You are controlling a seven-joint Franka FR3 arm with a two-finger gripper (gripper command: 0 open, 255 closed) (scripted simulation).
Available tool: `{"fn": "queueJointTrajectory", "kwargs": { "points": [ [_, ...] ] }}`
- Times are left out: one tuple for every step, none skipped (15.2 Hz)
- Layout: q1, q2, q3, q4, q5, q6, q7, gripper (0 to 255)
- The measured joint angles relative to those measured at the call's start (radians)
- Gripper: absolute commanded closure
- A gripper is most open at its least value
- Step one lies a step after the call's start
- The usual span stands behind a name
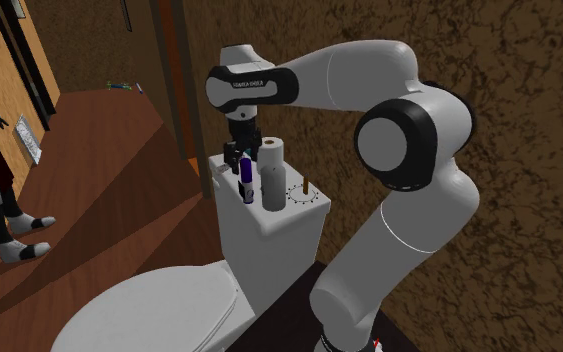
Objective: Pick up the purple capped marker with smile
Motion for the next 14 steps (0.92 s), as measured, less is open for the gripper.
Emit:
{"fn": "queueJointTrajectory", "kwargs": {
  "points": [
    [0.0, 0.006, -0.001, -0.013, 0.0, 0.019, 0.0, 0],
    [-0.001, 0.003, -0.002, -0.026, -0.001, 0.029, -0.001, 0],
    [-0.001, 0.003, -0.003, -0.031, -0.001, 0.034, -0.001, 255],
    [-0.001, 0.003, -0.003, -0.034, -0.001, 0.037, -0.002, 255],
    [-0.001, 0.003, -0.004, -0.034, -0.002, 0.038, -0.002, 255],
    [-0.002, 0.003, -0.004, -0.034, -0.001, 0.039, -0.002, 255],
    [-0.002, 0.003, -0.004, -0.035, -0.001, 0.039, -0.002, 255],
    [-0.002, 0.003, -0.004, -0.035, -0.001, 0.039, -0.002, 255],
    [-0.002, 0.003, -0.004, -0.035, -0.001, 0.039, -0.002, 255],
    [-0.002, 0.003, -0.004, -0.035, -0.002, 0.039, -0.002, 255],
    [-0.002, 0.003, -0.004, -0.035, -0.002, 0.039, -0.002, 255],
    [-0.002, 0.003, -0.004, -0.035, -0.002, 0.04, -0.002, 255],
    [-0.002, 0.002, -0.004, -0.035, -0.002, 0.038, -0.002, 255],
    [-0.001, 0.002, -0.003, -0.029, -0.001, 0.031, -0.002, 255]
  ]
}}
